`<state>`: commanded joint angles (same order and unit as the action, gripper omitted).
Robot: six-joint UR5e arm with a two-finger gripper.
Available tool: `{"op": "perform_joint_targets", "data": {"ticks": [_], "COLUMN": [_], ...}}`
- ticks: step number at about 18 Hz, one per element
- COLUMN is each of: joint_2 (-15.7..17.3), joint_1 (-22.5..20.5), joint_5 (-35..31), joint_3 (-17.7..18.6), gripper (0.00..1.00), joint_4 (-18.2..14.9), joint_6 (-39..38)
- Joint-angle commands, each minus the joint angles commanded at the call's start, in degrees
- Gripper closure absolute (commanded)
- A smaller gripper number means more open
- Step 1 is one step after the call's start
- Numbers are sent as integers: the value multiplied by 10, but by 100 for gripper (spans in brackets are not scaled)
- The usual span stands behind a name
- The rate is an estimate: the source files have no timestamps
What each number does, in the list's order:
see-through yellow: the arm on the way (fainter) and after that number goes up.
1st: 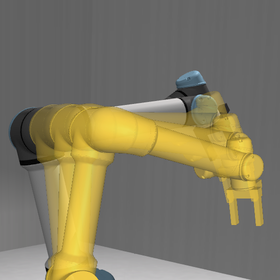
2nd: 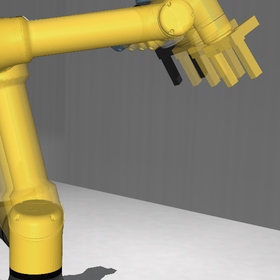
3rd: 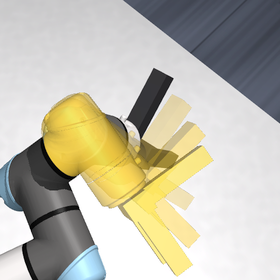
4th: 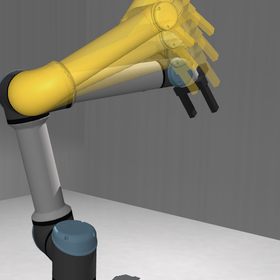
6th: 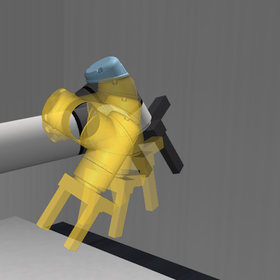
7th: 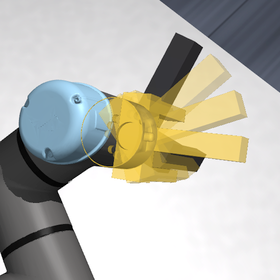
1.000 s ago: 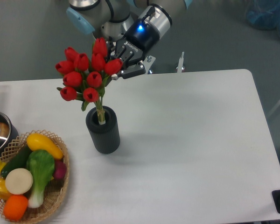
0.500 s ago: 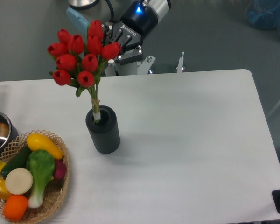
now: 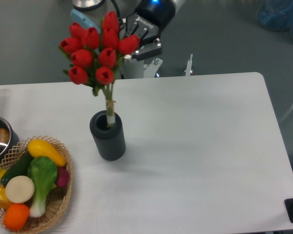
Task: Pick up the flowers from the vase
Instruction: 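Lift the gripped tulips straight up out of the black vase, then carry the tulip bunch away from the vase and lower it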
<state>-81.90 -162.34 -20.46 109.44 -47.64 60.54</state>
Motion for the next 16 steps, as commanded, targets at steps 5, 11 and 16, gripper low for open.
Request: {"op": "perform_joint_targets", "data": {"ticks": [5,11,16], "joint_2": [-48,-73,-88], "joint_1": [4,24,67], "joint_5": [-101,-160,-314], "joint_3": [-69,-84,-86], "gripper": [100,100,100], "joint_4": [-2,-2,-3], "joint_6": [31,34,34]}}
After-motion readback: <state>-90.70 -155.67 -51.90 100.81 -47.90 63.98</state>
